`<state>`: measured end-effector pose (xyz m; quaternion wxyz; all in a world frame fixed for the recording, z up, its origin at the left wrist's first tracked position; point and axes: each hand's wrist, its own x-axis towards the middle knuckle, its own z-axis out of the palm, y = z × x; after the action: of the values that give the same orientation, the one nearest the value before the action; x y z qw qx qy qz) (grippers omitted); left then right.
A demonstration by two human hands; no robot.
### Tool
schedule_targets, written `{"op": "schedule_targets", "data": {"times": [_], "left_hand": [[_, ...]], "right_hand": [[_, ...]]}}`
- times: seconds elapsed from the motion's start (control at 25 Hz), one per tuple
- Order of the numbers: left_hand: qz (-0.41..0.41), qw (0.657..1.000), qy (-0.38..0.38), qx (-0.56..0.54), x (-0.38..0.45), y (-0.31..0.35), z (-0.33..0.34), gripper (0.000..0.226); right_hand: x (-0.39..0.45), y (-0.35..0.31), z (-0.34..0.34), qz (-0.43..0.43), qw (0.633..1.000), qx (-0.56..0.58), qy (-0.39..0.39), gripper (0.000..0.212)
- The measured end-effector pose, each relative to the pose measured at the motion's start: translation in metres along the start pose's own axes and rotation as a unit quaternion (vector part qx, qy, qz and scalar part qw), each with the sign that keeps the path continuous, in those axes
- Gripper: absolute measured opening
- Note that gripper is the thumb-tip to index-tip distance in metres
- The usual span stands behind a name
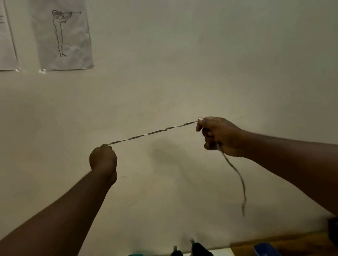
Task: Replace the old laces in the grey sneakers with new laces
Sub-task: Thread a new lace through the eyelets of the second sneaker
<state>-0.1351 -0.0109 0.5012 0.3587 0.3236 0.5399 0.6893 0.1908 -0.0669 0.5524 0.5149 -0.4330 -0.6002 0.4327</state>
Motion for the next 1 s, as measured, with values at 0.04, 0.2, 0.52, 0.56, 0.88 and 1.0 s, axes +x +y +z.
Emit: {"op": "schedule_targets", "data": {"times": [0.04,0.2,0.52,0.56,0.88,1.0], "left_hand": [[0.005,1.000,0.004,0.027,0.003,-0.003,-0.002,0.021],[-0.012,0.998,-0.060,-0.007,-0.009,-0.007,0.004,0.023],[0.003,0.966,-0.250,0.066,-0.045,0.016,0.018,0.024],[0.017,0.953,-0.292,0.076,-0.054,0.018,0.023,0.026],[0.079,0.931,-0.348,0.079,-0.090,0.028,0.052,0.025],[0.096,0.934,-0.333,0.082,-0.074,0.022,0.033,0.042]], "right_hand": [[0.003,-0.004,-0.006,-0.011,0.999,0.028,0.039,0.033],[0.011,-0.009,-0.022,-0.015,0.990,0.075,0.121,0.032],[0.004,-0.003,-0.026,0.066,0.969,-0.127,0.200,0.022],[0.000,-0.002,-0.016,0.055,0.971,-0.168,0.159,0.029],[-0.012,-0.015,0.065,0.017,0.983,-0.165,-0.072,0.018],[-0.006,-0.030,0.052,0.028,0.994,-0.105,0.025,0.014]]}}
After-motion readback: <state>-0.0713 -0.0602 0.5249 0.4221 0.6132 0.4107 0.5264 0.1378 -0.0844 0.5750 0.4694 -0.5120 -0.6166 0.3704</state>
